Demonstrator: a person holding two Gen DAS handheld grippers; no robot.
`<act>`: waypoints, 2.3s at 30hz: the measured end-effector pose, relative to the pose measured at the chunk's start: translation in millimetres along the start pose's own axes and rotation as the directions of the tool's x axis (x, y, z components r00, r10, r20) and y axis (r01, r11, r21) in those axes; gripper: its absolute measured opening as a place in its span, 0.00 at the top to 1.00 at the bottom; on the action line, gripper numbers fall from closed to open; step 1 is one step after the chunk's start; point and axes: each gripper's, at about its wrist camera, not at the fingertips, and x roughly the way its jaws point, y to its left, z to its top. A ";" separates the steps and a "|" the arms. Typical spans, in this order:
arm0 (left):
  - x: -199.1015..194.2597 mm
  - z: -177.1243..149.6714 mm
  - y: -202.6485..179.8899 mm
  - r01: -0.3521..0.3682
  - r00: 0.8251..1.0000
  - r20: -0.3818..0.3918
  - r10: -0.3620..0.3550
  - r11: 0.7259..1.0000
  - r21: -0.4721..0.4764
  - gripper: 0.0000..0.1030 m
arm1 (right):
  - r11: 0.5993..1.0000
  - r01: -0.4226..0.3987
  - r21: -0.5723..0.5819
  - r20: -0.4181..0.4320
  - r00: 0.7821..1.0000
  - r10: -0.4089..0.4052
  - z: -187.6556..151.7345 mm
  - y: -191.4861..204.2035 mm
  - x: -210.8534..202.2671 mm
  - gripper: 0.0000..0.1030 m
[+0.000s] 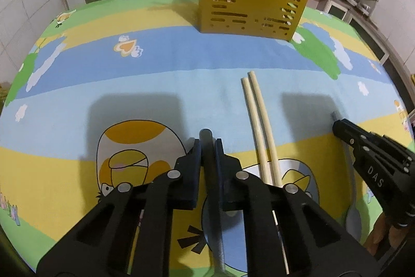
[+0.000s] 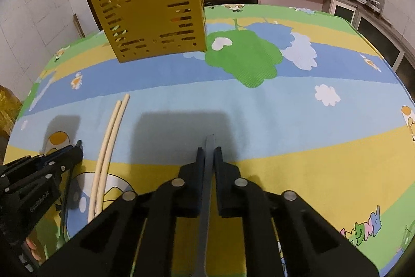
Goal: Organize utensils
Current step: 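Grasp a metal spoon handle with the right tool while the left tool grasps another spoon, then lift both spoons and carry them over the yellow holder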
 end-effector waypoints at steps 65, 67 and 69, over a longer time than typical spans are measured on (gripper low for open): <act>-158.2 67.7 -1.6 0.049 0.808 0.589 -0.024 0.998 -0.026 0.98 | 0.999 -0.036 -0.039 0.596 0.801 0.052 65.5 5.8 -139.4 0.93; -163.0 80.8 -6.2 0.050 0.794 0.607 -0.028 0.999 -0.019 0.98 | 0.999 -0.035 -0.039 0.613 0.789 0.052 76.9 6.3 -143.0 0.93; -167.2 97.0 -9.4 0.058 0.779 0.626 -0.034 0.998 -0.019 0.98 | 0.999 -0.032 -0.044 0.634 0.771 0.053 92.8 7.6 -146.8 0.93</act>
